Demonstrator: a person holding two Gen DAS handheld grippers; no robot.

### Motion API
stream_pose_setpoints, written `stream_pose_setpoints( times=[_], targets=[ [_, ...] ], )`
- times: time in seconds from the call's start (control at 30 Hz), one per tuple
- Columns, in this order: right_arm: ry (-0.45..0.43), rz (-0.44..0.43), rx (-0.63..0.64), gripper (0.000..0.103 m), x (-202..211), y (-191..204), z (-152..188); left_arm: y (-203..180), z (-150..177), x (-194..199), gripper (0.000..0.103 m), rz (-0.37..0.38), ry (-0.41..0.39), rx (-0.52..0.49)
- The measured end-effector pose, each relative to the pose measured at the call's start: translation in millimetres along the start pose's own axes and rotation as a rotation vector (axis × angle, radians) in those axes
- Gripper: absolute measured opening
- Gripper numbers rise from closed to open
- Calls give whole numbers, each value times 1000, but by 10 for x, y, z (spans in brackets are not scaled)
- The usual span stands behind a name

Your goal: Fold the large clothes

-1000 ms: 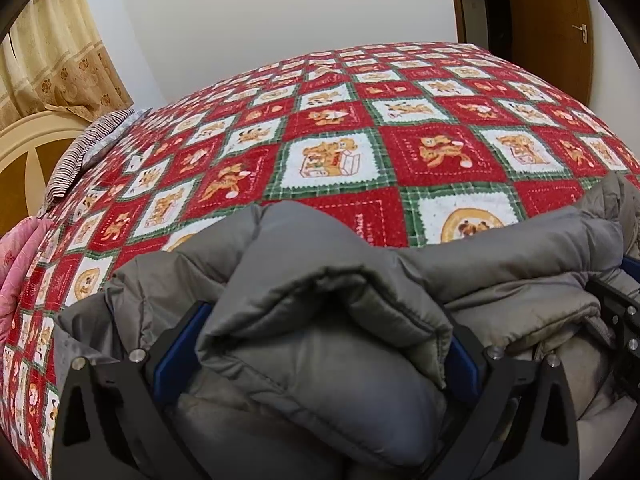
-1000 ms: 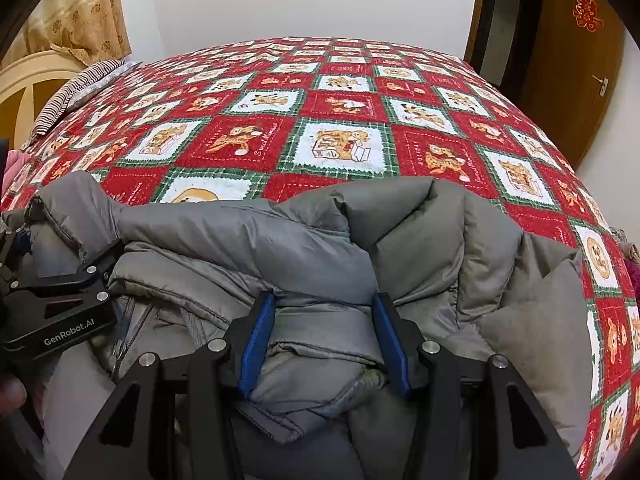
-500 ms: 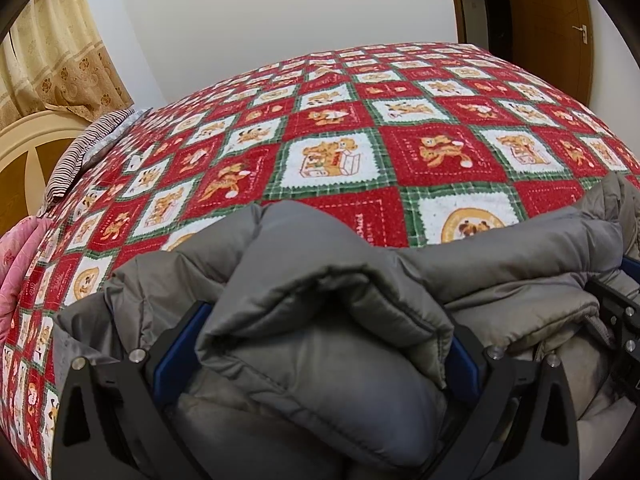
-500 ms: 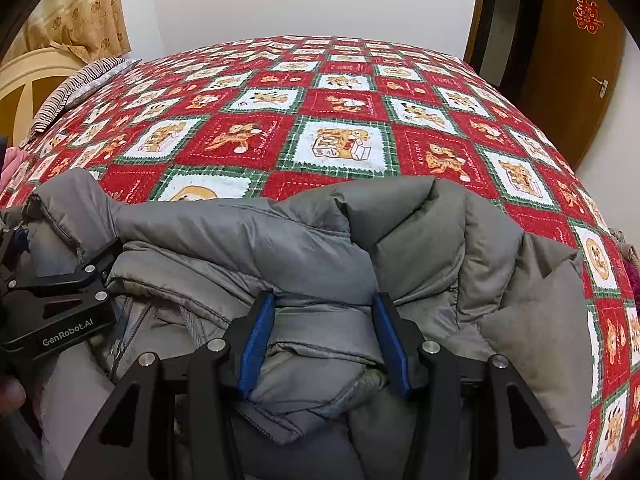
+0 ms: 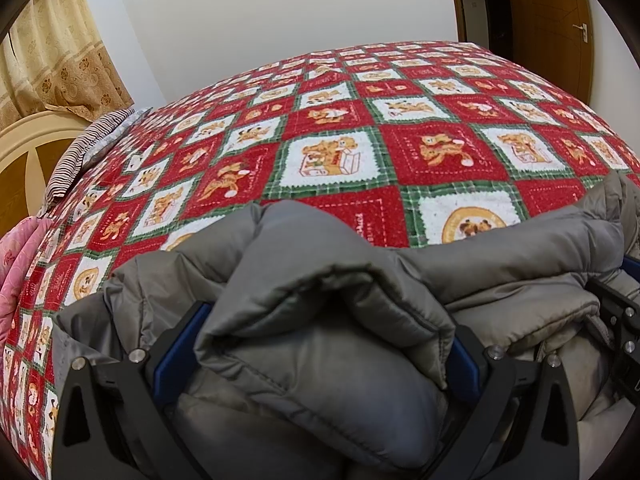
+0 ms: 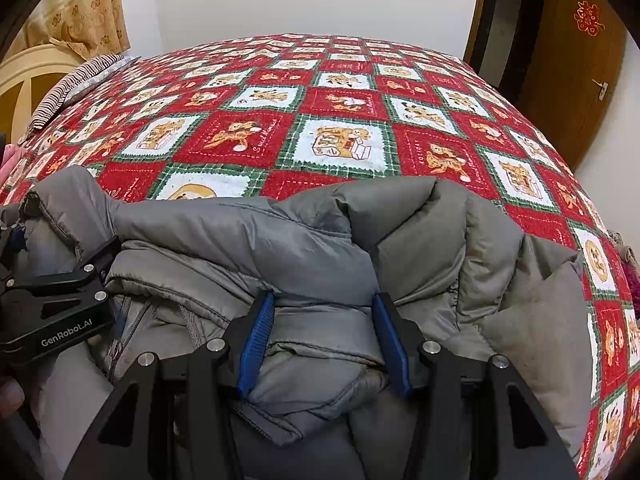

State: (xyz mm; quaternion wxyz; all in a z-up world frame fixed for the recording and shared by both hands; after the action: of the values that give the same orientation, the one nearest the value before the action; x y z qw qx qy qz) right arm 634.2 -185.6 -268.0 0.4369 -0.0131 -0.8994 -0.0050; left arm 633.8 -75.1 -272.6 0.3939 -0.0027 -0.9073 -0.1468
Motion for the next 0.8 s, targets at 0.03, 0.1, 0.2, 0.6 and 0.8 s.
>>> stream_pose_setpoints(
  times=[0.03, 0.1, 0.2, 0.6, 0.8],
  targets=[
    [0, 1, 1, 52, -1, -1, -1, -8, -5, 0, 103, -3, 1, -3],
    [5, 11, 10, 52, -11, 3, -5, -1, -15, 6, 103, -3, 10, -10],
    [33, -39, -9, 53, 43, -35, -25, 108, -81, 216, 102, 19, 16, -6],
    [34, -59, -111, 68, 1573, -1067, 1343, 915, 1689, 1790, 103, 68, 5, -48],
    [47, -44, -187, 68, 2146, -1476, 2414, 1070, 2639, 2155, 103, 78, 81, 28]
  ],
)
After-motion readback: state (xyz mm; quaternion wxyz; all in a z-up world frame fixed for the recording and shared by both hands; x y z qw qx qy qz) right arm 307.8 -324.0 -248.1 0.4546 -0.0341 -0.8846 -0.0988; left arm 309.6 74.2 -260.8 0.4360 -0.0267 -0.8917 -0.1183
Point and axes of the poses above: each gripper's, at about its wrist camera, not at the fingertips, and x roughly against the way its jaws point, y to its left, z to its underside, the point moved 10 cm from there along -x, roughly the way its jaws point, and after that the axes turned 4 degrees about -x, right-handed, at the moved point
